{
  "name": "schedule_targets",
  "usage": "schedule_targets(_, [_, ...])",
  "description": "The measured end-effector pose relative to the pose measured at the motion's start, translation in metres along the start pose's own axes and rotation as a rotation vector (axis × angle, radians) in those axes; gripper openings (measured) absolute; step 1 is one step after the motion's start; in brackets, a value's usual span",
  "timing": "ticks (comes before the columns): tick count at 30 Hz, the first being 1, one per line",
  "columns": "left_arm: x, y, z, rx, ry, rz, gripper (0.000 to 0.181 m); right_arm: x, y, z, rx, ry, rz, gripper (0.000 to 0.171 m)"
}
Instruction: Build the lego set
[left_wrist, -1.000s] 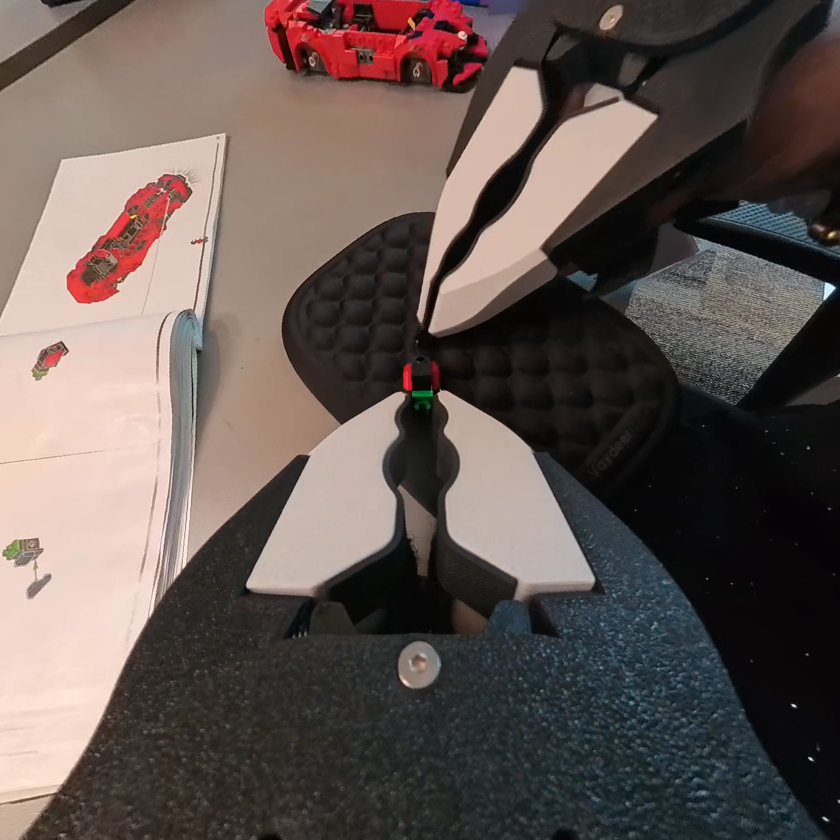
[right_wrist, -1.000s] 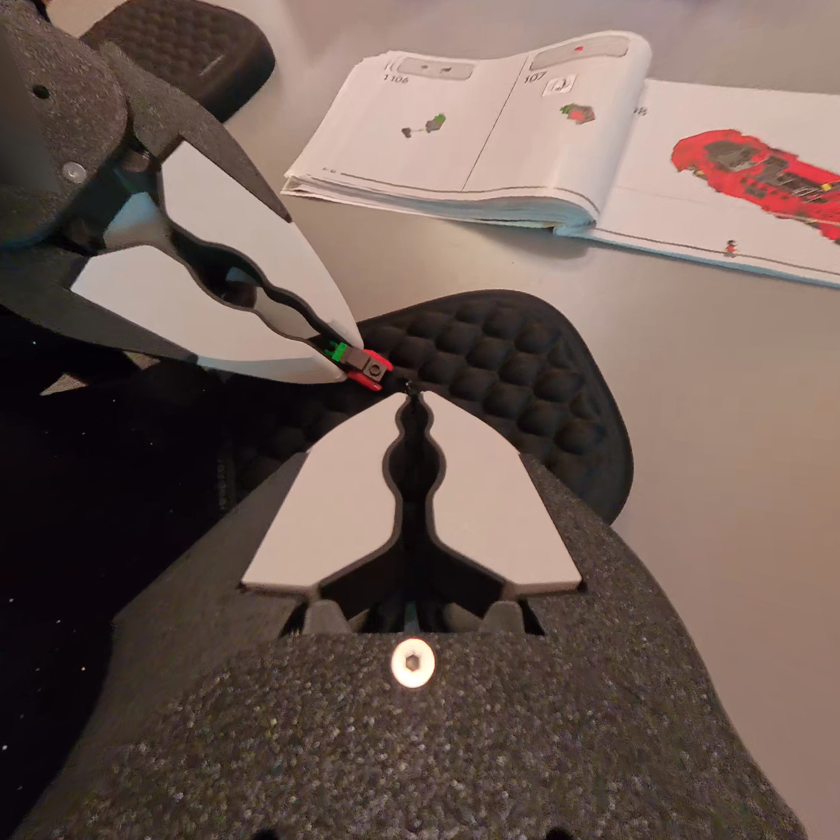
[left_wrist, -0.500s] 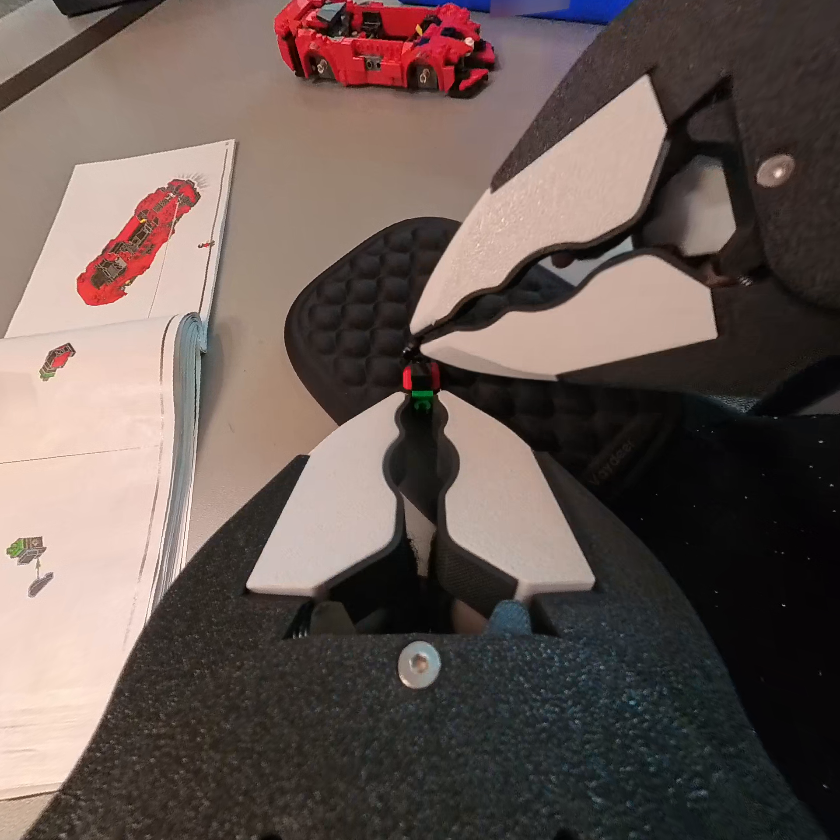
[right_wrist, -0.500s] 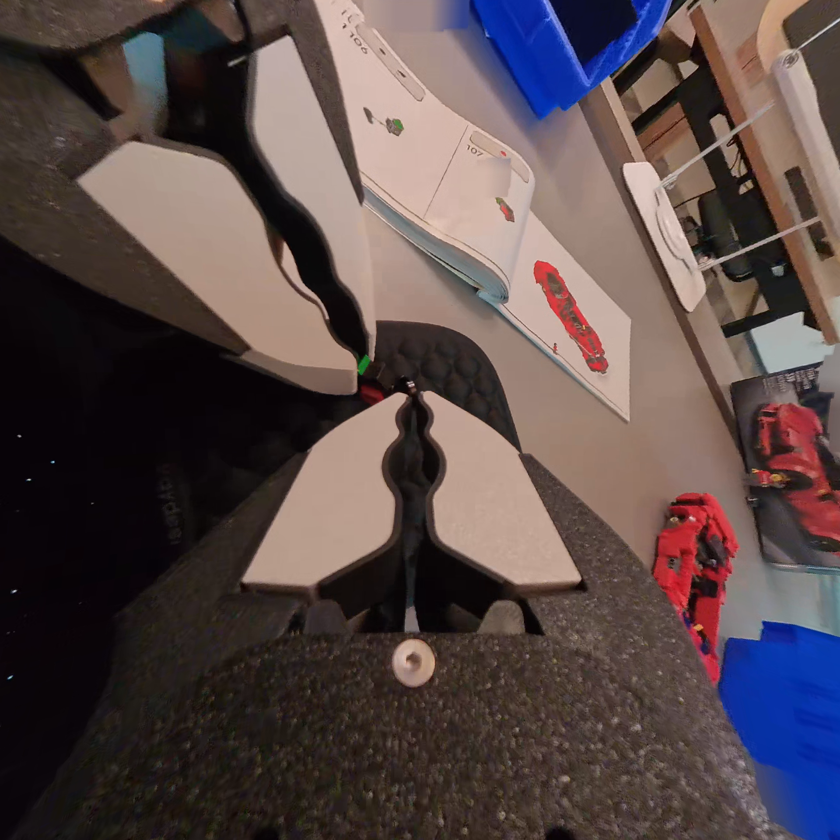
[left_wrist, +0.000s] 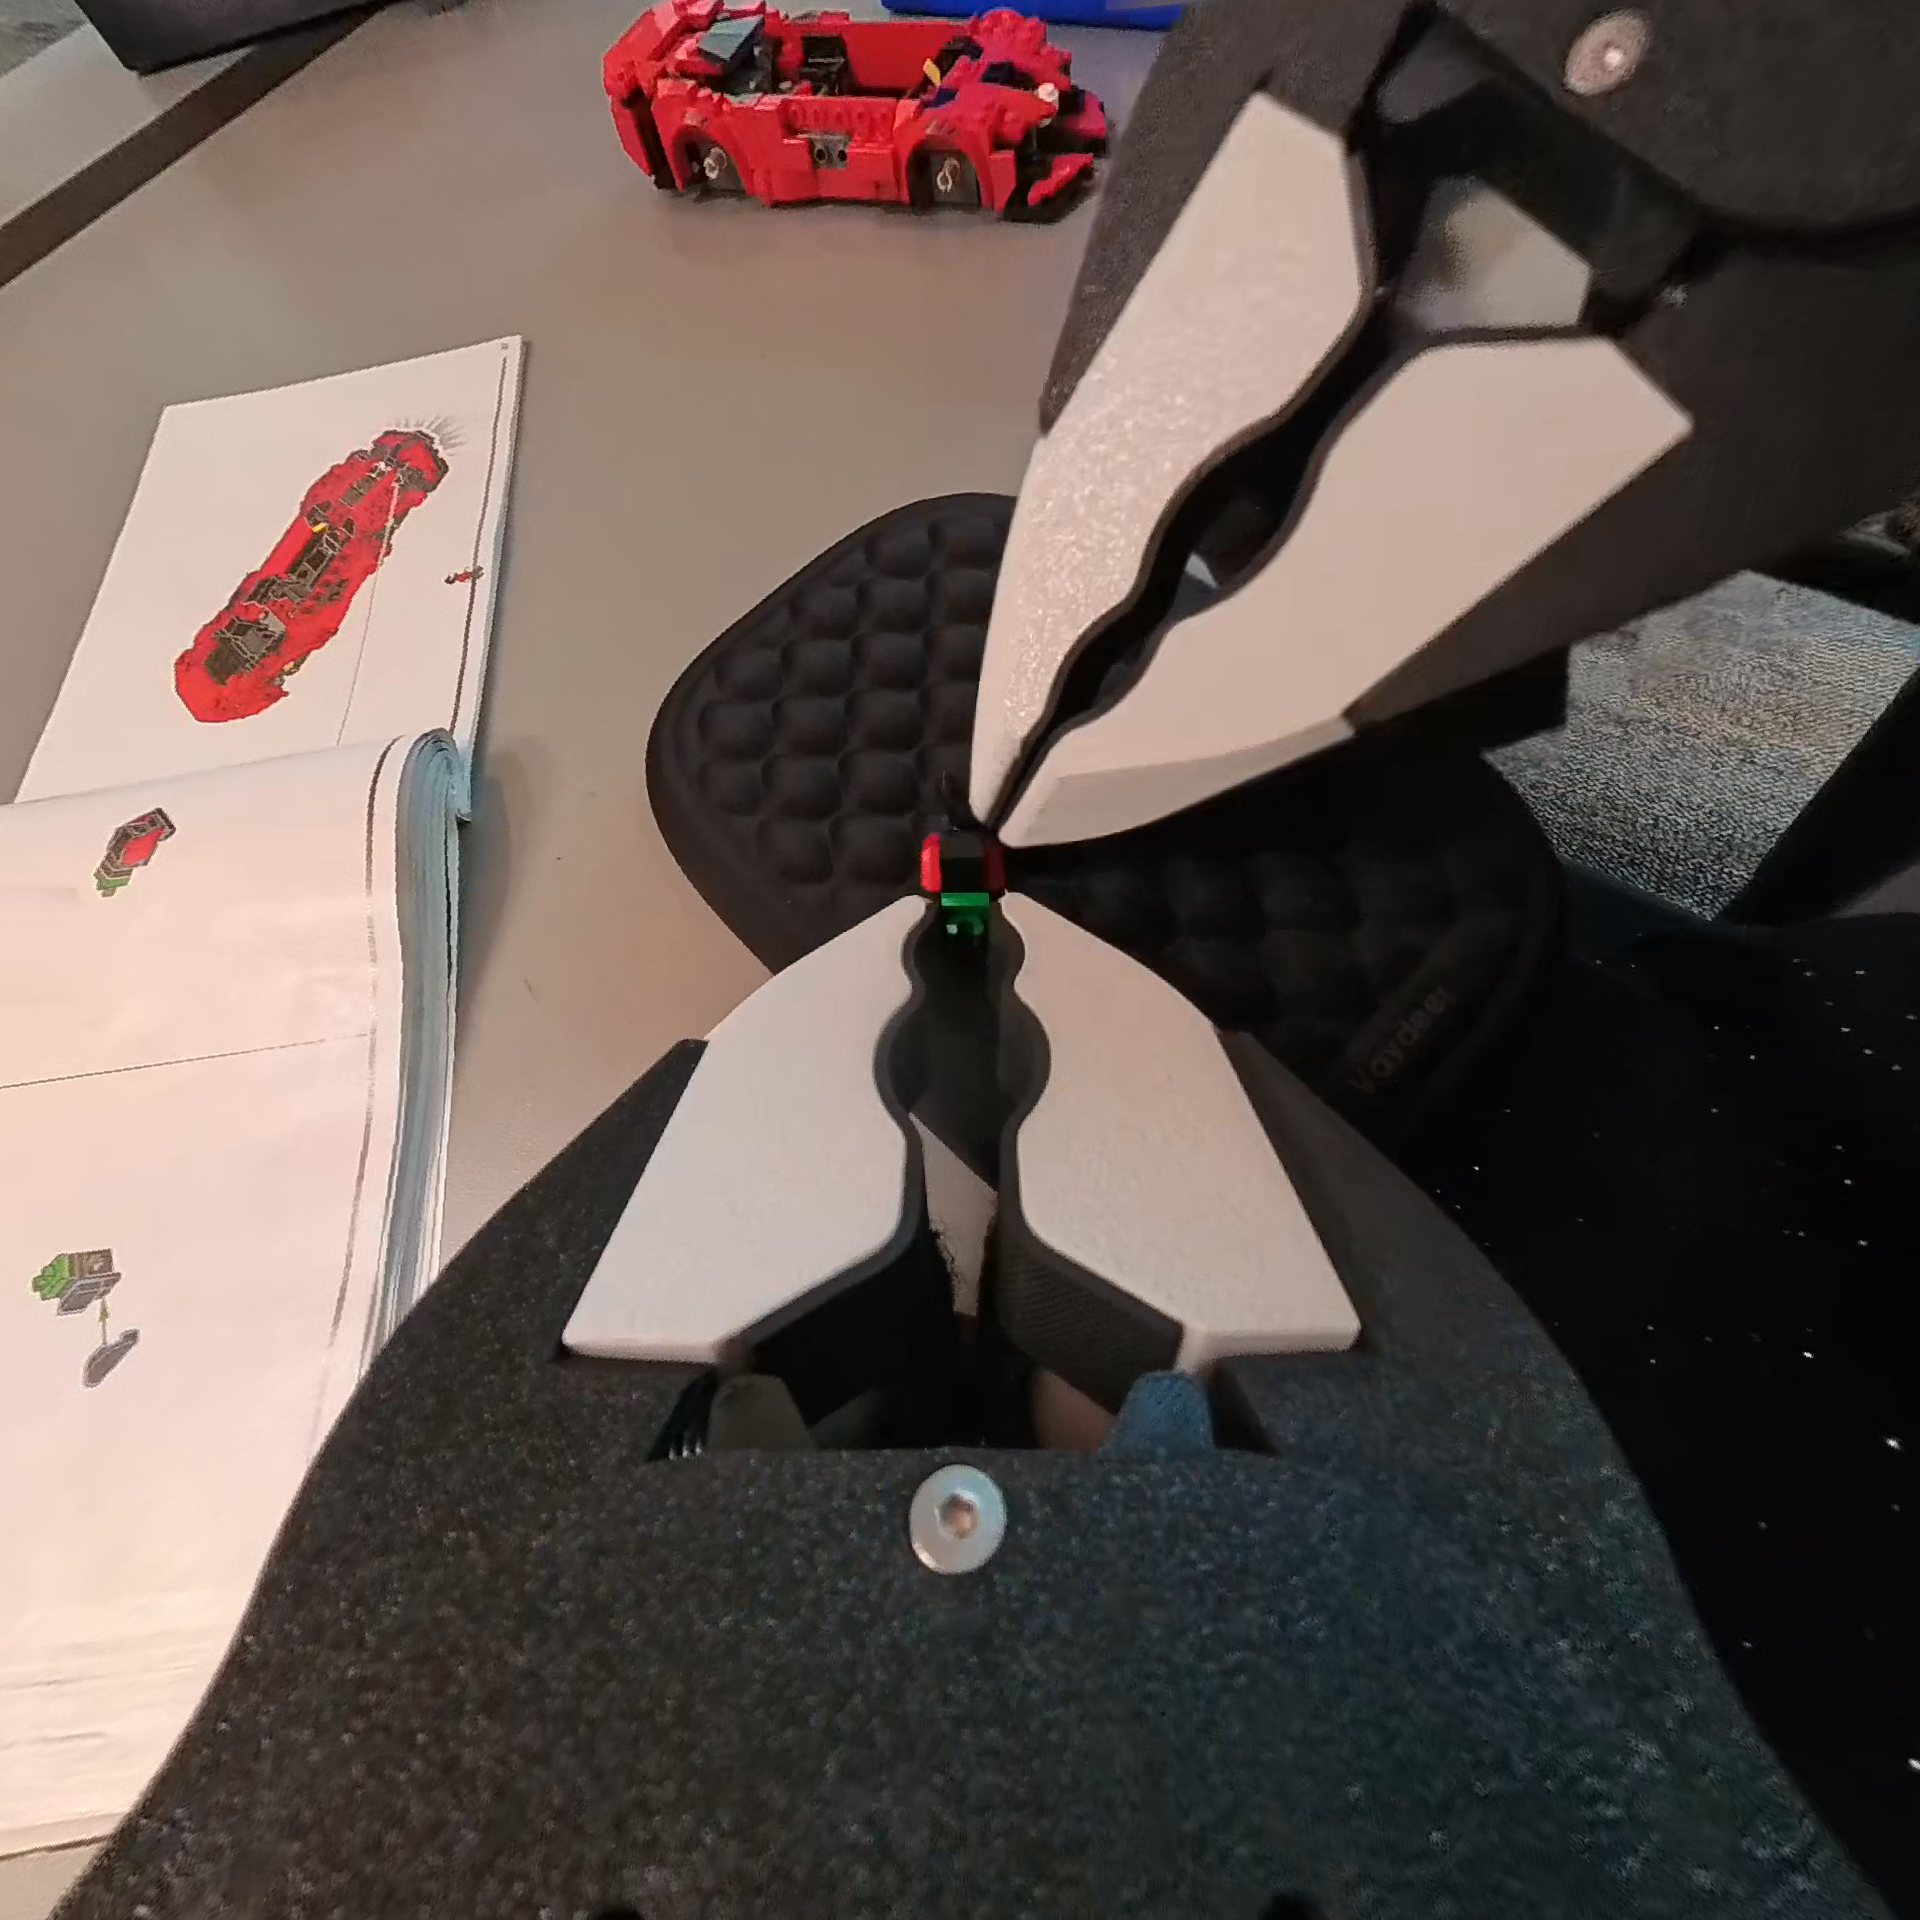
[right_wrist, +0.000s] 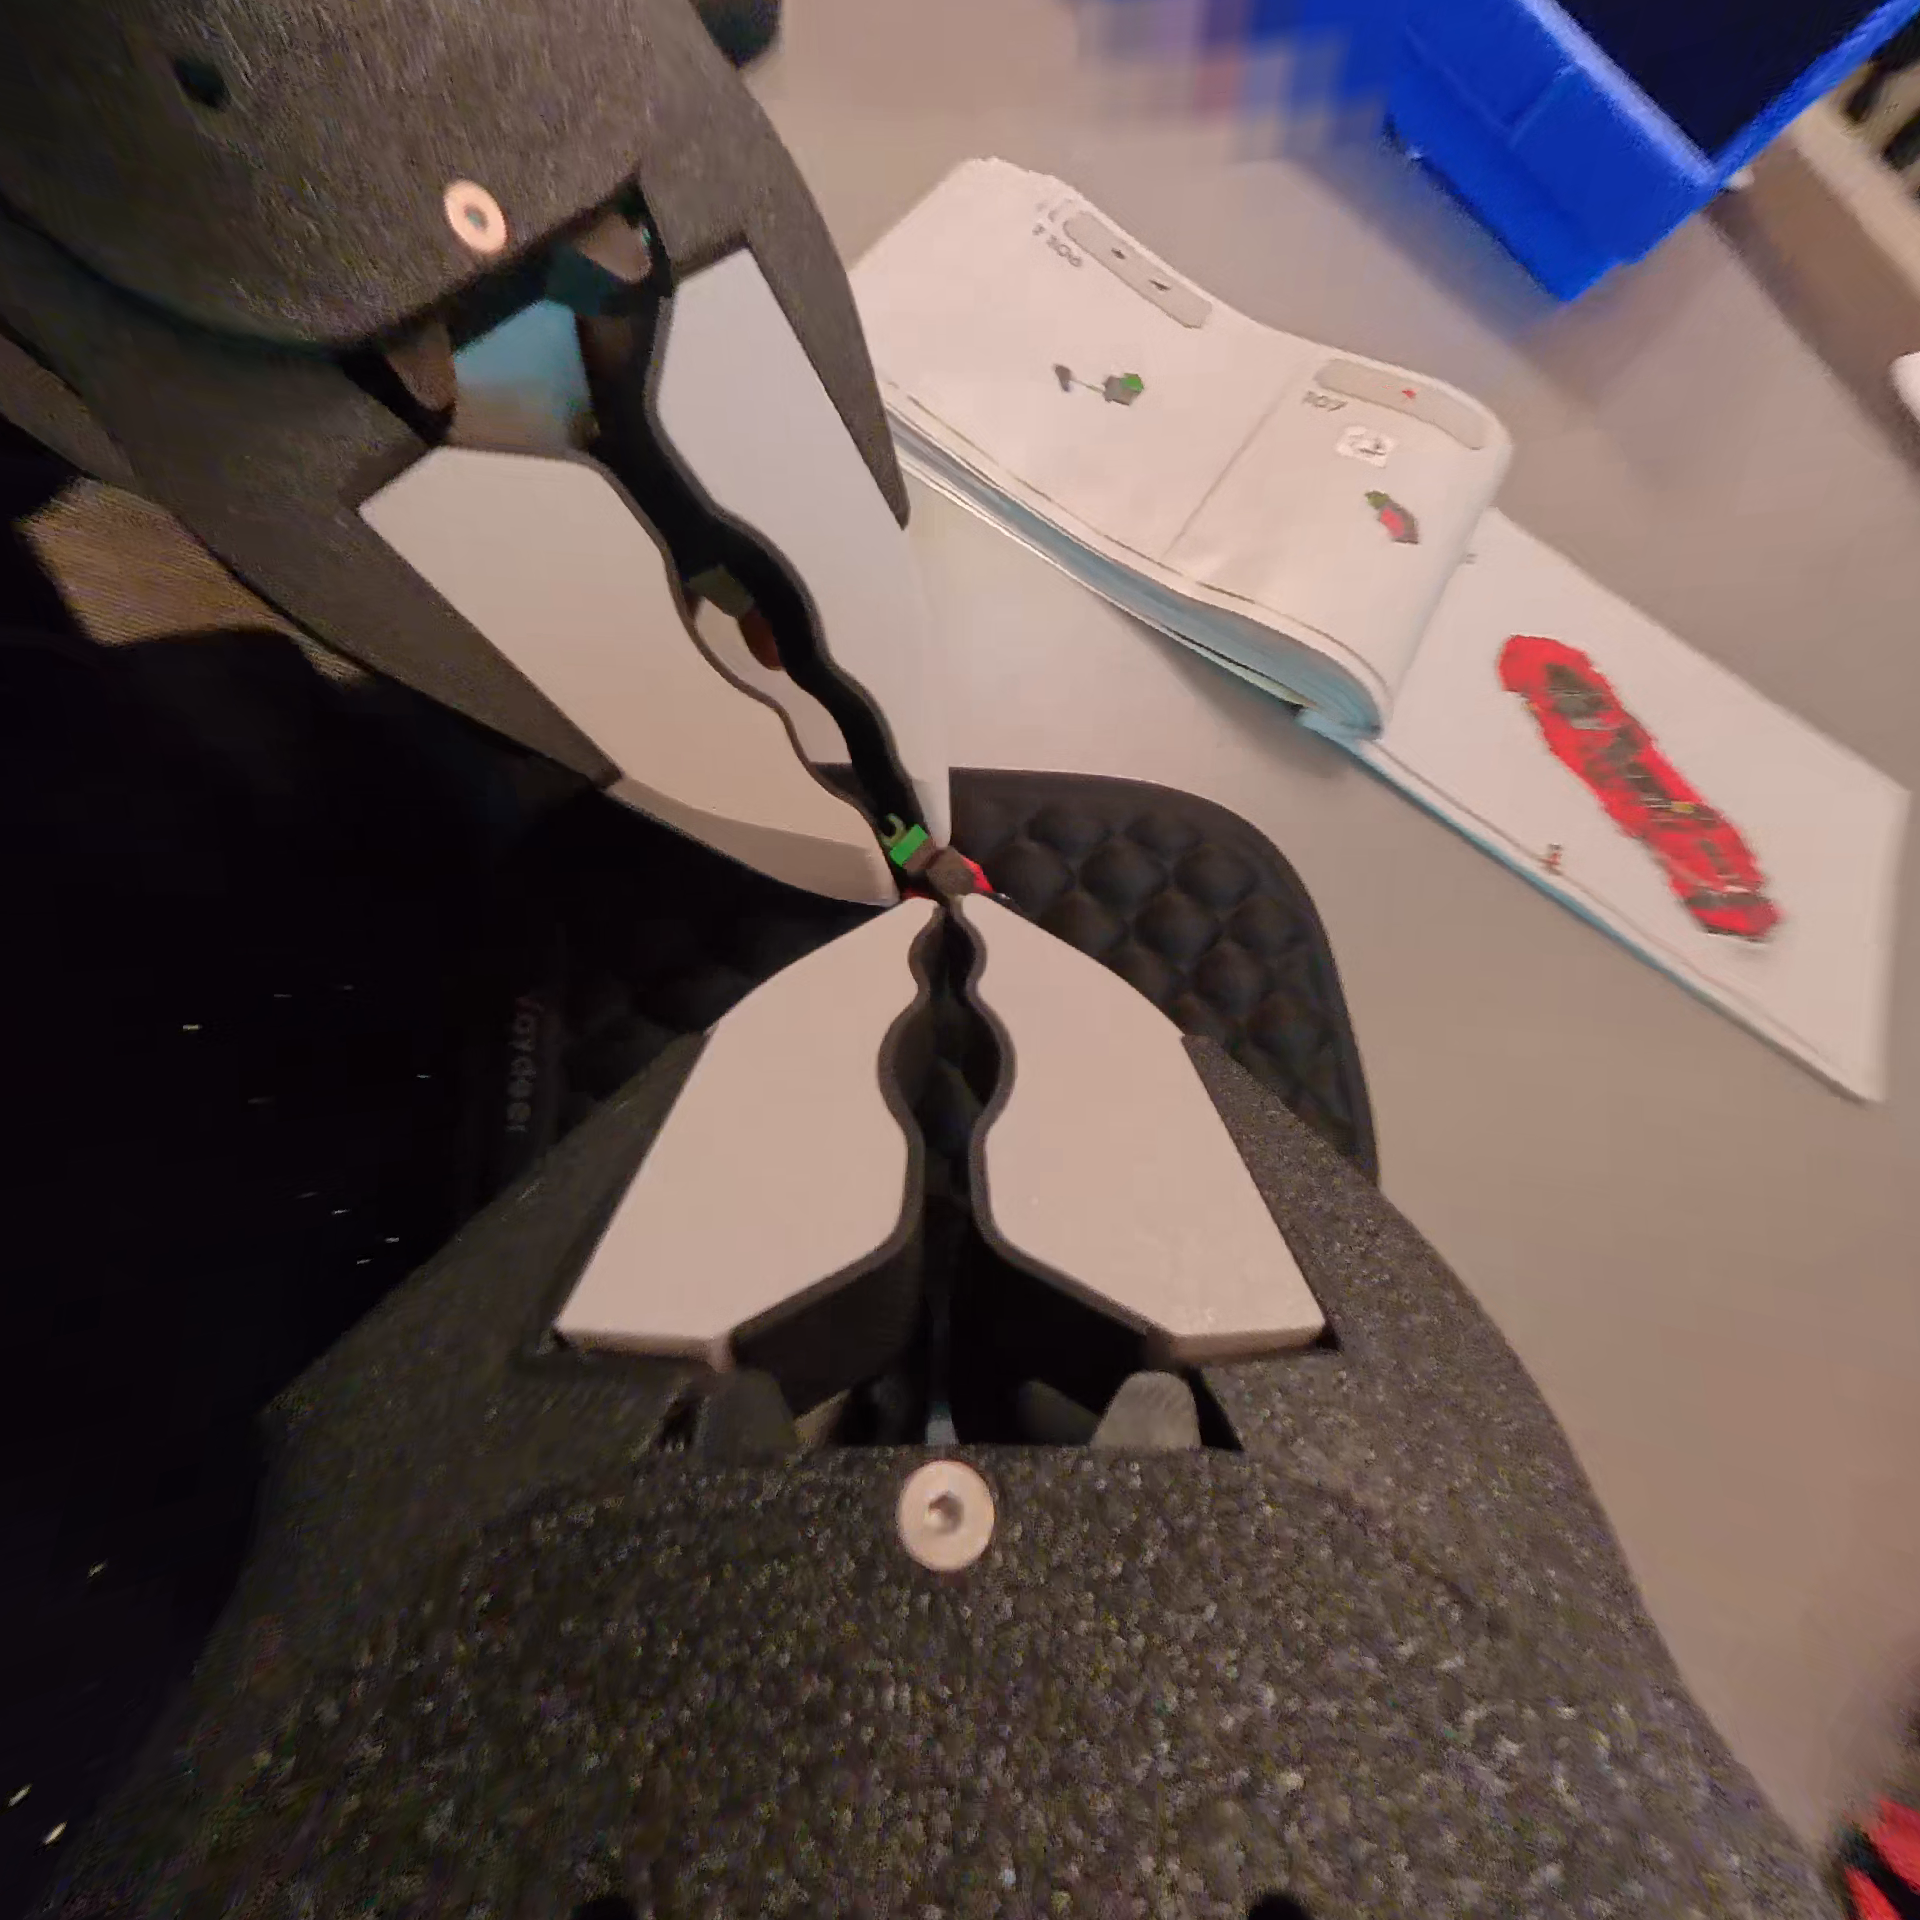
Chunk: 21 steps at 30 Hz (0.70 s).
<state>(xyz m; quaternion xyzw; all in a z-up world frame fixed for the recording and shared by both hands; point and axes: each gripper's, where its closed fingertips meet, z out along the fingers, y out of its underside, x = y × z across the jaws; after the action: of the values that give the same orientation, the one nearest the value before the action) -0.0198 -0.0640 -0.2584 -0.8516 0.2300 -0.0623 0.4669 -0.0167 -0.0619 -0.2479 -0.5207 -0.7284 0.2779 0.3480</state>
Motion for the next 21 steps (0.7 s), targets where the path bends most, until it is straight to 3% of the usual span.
schedule_targets(12, [0.001,0.001,0.0,0.011,0.058,0.106,0.007,-0.009,0.001,-0.003,0.07,-0.592,0.383,0.0])
schedule_targets(21, [0.001,0.001,0.001,0.032,0.111,0.278,0.007,-0.014,0.004,-0.005,-0.127,-0.899,0.508,0.0])
